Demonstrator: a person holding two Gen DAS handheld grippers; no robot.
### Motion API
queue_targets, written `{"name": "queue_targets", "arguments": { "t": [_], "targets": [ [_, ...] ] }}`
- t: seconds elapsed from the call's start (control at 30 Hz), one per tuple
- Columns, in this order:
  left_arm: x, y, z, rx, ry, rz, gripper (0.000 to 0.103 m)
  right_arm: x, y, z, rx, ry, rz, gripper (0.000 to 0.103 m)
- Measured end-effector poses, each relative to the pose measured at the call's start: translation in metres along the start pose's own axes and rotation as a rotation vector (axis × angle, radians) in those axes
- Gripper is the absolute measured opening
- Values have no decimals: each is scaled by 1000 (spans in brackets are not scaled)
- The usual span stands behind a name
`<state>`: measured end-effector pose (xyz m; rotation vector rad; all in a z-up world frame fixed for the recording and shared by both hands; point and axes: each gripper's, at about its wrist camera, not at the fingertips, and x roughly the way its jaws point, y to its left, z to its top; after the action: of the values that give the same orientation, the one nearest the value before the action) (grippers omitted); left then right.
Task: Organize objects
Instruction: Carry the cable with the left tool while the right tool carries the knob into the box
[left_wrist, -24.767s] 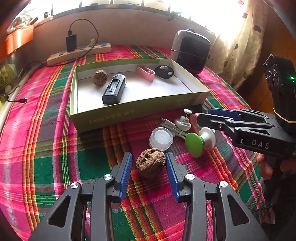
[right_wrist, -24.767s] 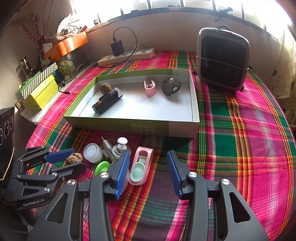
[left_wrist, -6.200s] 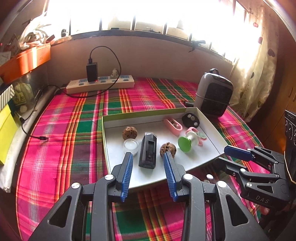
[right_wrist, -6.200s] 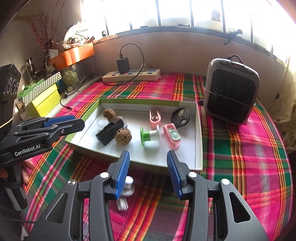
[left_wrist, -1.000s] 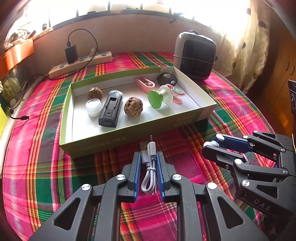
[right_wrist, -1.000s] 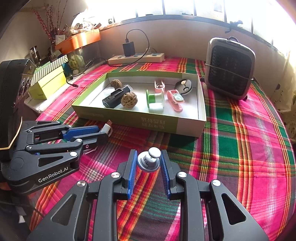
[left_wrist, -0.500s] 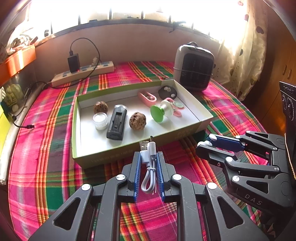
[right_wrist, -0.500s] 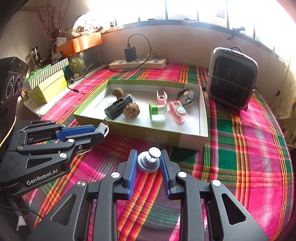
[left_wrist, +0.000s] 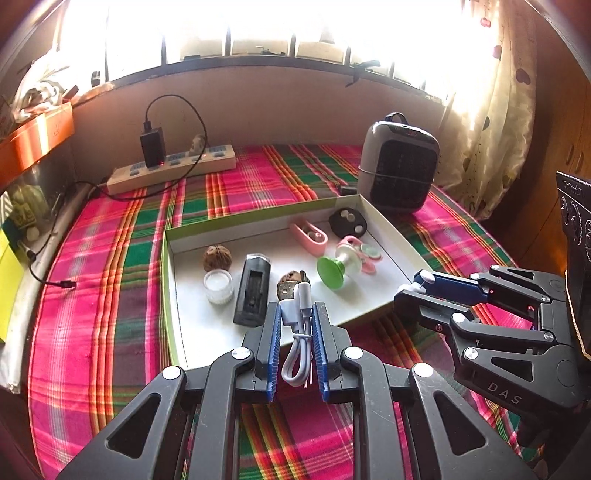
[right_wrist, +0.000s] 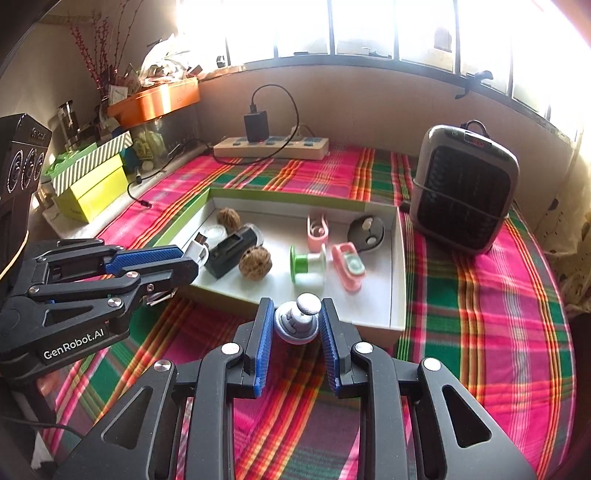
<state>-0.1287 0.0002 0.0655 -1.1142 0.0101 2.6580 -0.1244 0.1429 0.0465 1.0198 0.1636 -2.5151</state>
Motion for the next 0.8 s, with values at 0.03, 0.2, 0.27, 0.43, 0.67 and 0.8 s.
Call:
{"name": "queue_targets", "arguments": {
  "t": [0.03,0.2,0.27,0.43,0.67,0.8],
  "targets": [
    [2,1,3,-3,0,-3,15,1,-1,2,2,0,0,26],
    [9,5,11,-4,1,-9,15,10,-5,10,4,9,-5,26],
    [13,7,15,-5,5,-12,15,13,-7,13,4,15,-3,26],
    [24,12,25,-15,11,-22,15,23,-10,16,4,32,-3,26],
    [42,14,36,-28,27,-45,15,39,-15,18,11,73,3,26],
    [53,13,41,-27,39,-50,15,47,-18,18,13,93,8,26]
  ]
}}
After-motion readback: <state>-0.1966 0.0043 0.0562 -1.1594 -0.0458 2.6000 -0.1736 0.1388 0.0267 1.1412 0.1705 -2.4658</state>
